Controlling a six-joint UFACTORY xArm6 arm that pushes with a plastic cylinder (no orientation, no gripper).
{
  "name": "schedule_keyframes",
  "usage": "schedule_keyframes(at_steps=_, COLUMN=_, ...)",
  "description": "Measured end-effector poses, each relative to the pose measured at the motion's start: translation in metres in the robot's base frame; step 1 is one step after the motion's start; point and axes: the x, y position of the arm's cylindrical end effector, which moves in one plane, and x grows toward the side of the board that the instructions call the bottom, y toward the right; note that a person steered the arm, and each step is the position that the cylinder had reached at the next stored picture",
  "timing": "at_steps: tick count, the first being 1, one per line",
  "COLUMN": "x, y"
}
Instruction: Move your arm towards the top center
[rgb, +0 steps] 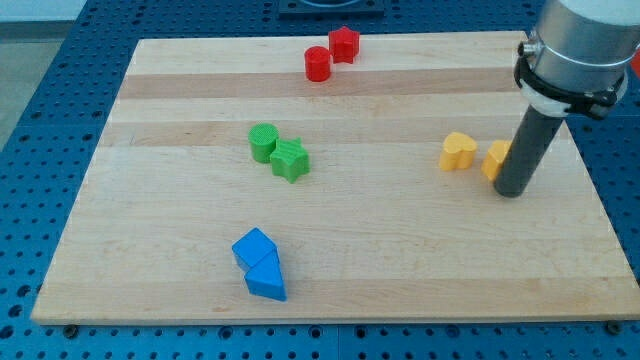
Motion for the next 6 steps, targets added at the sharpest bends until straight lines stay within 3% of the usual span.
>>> schedule_keyframes(at_steps=3, x=-0.007, y=0.000)
schedule_keyframes(at_steps=4, x=0.030, y=-0.008)
schedule_keyframes(at_steps=5, x=0.053, y=-0.060)
schedule_keyframes(at_steps=6, x=0.054, y=-0.070)
